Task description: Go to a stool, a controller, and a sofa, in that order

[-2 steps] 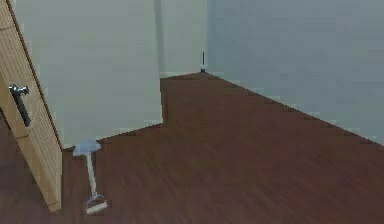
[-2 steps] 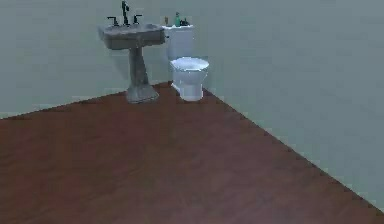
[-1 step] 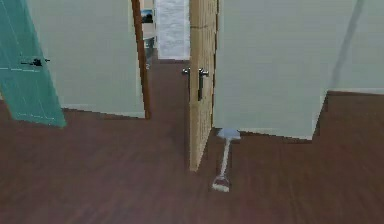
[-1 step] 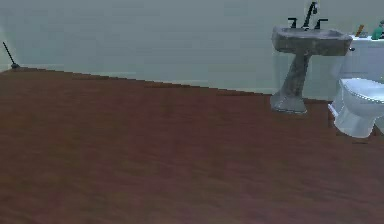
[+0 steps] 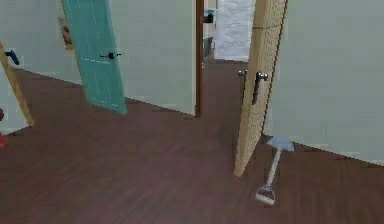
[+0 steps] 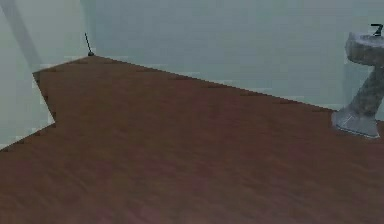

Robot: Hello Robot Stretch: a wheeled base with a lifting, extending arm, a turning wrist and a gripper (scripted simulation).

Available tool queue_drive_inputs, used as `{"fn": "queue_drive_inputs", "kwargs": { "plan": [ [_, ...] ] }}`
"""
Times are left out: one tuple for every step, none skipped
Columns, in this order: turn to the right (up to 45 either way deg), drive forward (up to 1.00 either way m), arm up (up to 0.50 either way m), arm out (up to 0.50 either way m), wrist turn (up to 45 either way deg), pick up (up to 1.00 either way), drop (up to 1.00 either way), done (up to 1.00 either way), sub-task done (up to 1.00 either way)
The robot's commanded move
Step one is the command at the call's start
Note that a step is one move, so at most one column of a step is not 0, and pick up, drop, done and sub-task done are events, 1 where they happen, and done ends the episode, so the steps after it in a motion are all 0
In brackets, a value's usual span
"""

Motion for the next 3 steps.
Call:
{"fn": "queue_drive_inputs", "kwargs": {
  "plan": [
    [0.0, 1.0, 0.0, 0.0, 0.0, 0.0, 0.0, 0.0, 0.0],
    [0.0, 0.65, 0.0, 0.0, 0.0, 0.0, 0.0, 0.0, 0.0],
    [33.0, 0.0, 0.0, 0.0, 0.0, 0.0, 0.0, 0.0, 0.0]
  ]
}}
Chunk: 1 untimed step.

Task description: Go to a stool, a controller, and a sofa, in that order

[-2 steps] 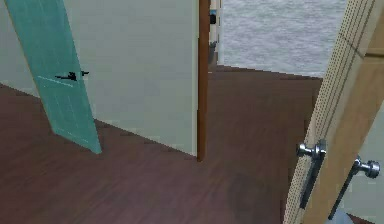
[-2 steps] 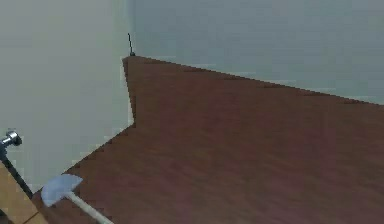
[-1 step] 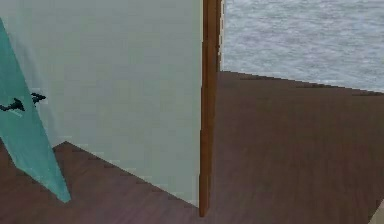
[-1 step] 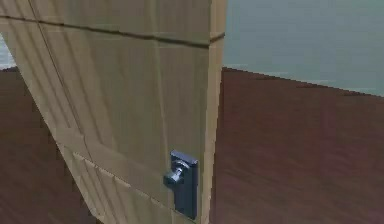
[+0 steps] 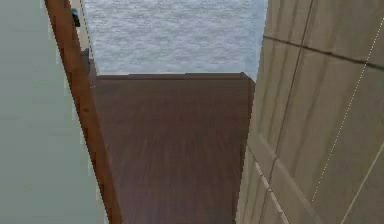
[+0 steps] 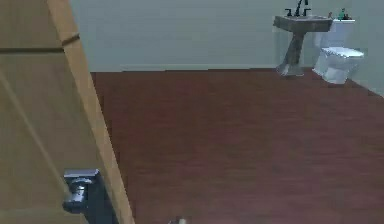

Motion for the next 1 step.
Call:
{"fn": "queue_drive_inputs", "kwargs": {
  "plan": [
    [0.0, 1.0, 0.0, 0.0, 0.0, 0.0, 0.0, 0.0, 0.0]
  ]
}}
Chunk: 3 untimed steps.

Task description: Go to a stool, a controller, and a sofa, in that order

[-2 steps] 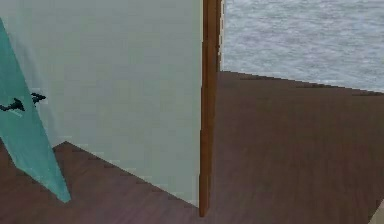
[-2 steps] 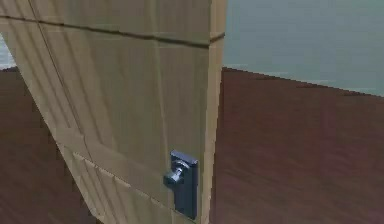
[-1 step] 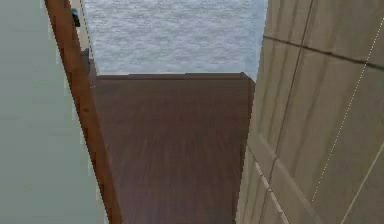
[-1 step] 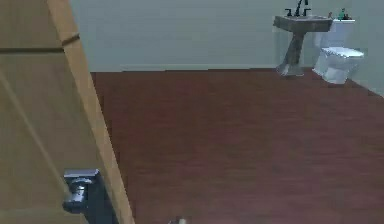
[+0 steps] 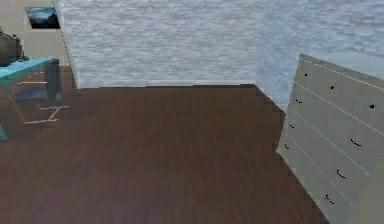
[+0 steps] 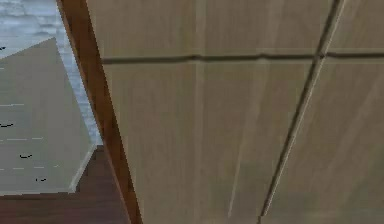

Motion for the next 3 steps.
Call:
{"fn": "queue_drive_inputs", "kwargs": {
  "plan": [
    [0.0, 0.1, 0.0, 0.0, 0.0, 0.0, 0.0, 0.0, 0.0],
    [-45.0, 0.0, 0.0, 0.0, 0.0, 0.0, 0.0, 0.0, 0.0],
    [-6.0, 0.0, 0.0, 0.0, 0.0, 0.0, 0.0, 0.0, 0.0]
  ]
}}
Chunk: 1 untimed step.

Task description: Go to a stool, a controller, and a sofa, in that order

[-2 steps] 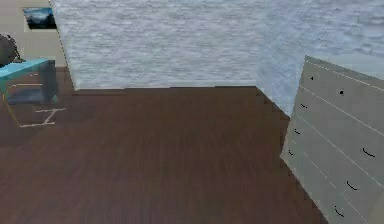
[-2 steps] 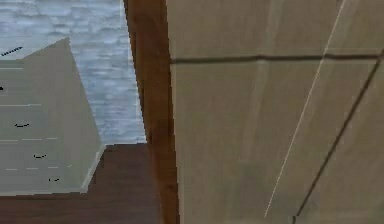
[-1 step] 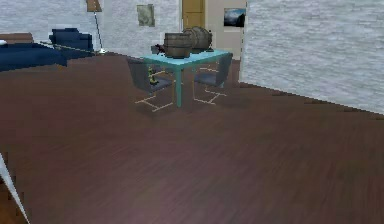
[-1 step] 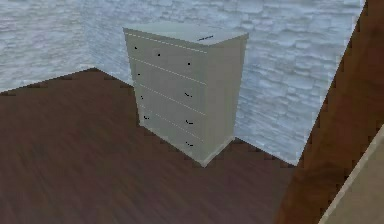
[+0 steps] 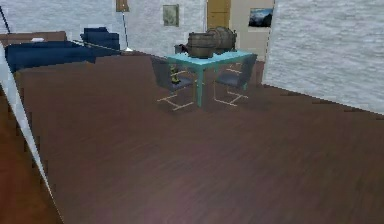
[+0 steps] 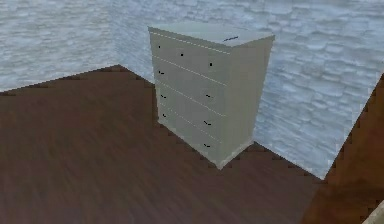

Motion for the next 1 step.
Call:
{"fn": "queue_drive_inputs", "kwargs": {
  "plan": [
    [0.0, 0.5, 0.0, 0.0, 0.0, 0.0, 0.0, 0.0, 0.0]
  ]
}}
